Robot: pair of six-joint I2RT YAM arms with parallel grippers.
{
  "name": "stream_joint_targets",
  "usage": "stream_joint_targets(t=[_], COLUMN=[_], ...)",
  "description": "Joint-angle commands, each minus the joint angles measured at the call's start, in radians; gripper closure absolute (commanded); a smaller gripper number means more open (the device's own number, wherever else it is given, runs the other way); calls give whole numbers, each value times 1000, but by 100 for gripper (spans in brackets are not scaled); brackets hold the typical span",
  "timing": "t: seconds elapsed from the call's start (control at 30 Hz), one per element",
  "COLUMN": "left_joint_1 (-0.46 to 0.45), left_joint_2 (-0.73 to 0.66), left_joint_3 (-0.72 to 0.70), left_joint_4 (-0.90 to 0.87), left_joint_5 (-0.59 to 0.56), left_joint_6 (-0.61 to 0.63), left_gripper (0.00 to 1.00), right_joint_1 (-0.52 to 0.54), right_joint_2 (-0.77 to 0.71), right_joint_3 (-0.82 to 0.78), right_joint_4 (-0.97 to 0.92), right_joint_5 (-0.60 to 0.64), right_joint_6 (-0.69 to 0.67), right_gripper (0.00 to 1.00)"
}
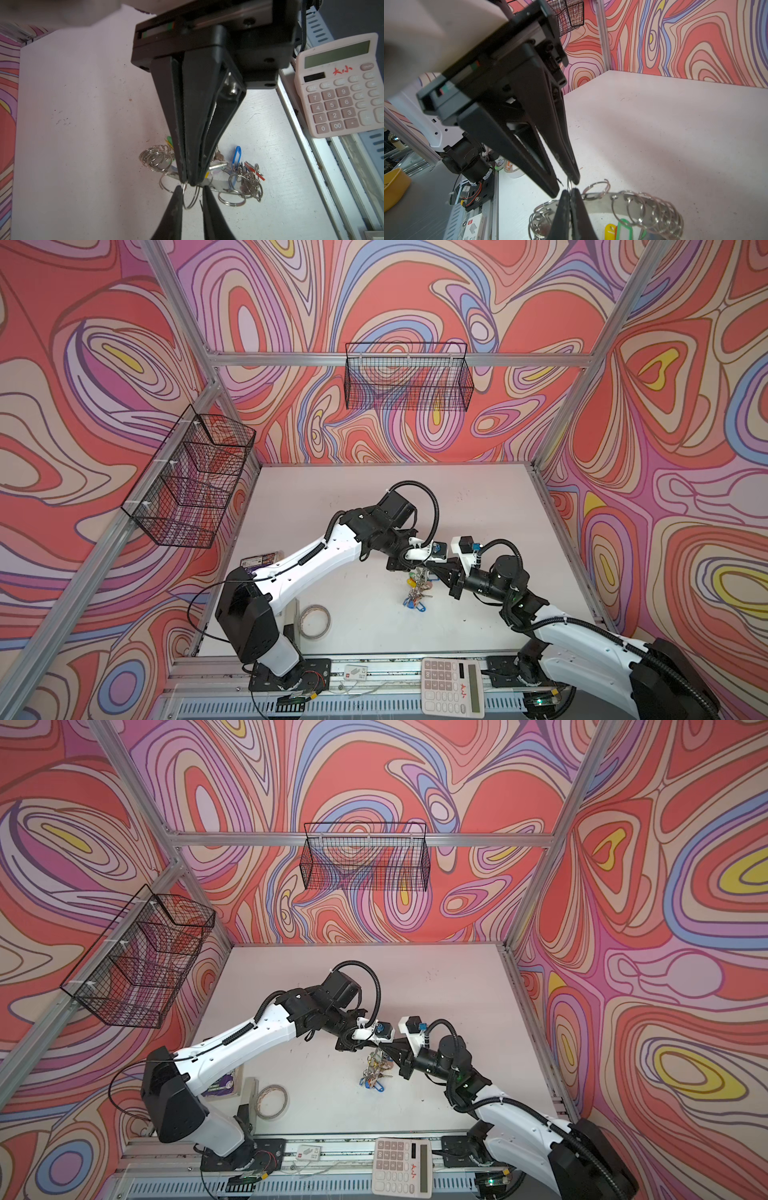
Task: Attach keys to a key ring
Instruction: Insert the key into the keyring.
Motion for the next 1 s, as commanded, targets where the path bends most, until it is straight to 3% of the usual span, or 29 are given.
stream_joint_targets(t=[0.0,0.3,0.47,0.67,0.83,0.97], left_joint_1=[8,8,7,7,7,10], left_joint_2=[16,26,35,42,54,50], left_joint_3=[29,34,31,34,36,17], left_joint_4=[-59,-64,-73,-75,-87,-70], left_joint_5=[10,9,8,10,24,28], left_joint_6=[29,12,12,7,0,-52], left_gripper=[83,90,86,89,99,100], right_joint_1=[6,7,7,7,8,8], right_joint_2=[3,-16,-12,-10,-20,-26], right_joint_3=[8,6,10,10,8,6], right_joint_4=[35,29,25,28,28,30], right_joint_5=[7,13,12,13,18,26], right_joint_6=[-23,-26,-28,-30,-30,-33], right_gripper=[100,100,100,100,100,100])
